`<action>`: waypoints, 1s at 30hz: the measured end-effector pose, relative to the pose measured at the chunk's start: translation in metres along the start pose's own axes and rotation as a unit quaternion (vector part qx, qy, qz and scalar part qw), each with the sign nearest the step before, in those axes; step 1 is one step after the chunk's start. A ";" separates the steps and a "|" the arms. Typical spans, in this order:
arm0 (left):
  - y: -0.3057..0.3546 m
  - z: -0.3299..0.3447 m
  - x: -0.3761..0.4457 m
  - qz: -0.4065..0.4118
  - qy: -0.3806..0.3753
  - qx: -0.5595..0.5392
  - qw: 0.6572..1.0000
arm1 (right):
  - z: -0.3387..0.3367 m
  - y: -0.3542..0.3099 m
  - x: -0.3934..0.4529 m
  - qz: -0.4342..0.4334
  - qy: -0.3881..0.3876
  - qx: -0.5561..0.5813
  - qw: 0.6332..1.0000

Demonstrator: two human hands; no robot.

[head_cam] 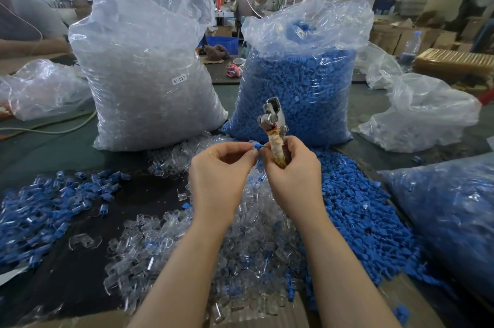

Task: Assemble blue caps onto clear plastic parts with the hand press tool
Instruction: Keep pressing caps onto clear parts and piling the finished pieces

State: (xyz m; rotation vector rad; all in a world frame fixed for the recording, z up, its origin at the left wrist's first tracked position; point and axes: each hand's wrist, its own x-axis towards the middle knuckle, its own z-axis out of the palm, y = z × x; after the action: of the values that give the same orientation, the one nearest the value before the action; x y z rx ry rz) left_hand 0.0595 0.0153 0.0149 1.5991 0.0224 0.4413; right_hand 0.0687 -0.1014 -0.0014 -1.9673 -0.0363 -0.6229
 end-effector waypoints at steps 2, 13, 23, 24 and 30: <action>0.000 0.000 -0.001 0.020 0.002 0.015 1.000 | 0.000 -0.001 0.000 0.000 -0.006 0.000 1.000; -0.003 0.001 -0.001 0.068 0.006 0.051 0.996 | -0.005 -0.004 0.002 0.000 -0.051 0.049 0.998; -0.003 -0.002 0.002 0.016 0.008 0.014 1.000 | -0.013 -0.004 0.004 0.003 -0.122 0.072 0.990; -0.003 -0.003 0.003 0.006 0.008 -0.004 1.000 | -0.016 -0.003 0.004 0.005 -0.135 0.063 0.989; 0.000 -0.006 0.006 -0.028 0.004 -0.074 0.997 | -0.028 0.004 0.005 0.047 -0.228 0.017 0.972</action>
State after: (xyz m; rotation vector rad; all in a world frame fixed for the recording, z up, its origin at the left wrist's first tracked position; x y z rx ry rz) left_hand 0.0635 0.0225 0.0169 1.4471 0.0398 0.3978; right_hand 0.0626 -0.1279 0.0067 -2.0279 -0.2339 -0.0978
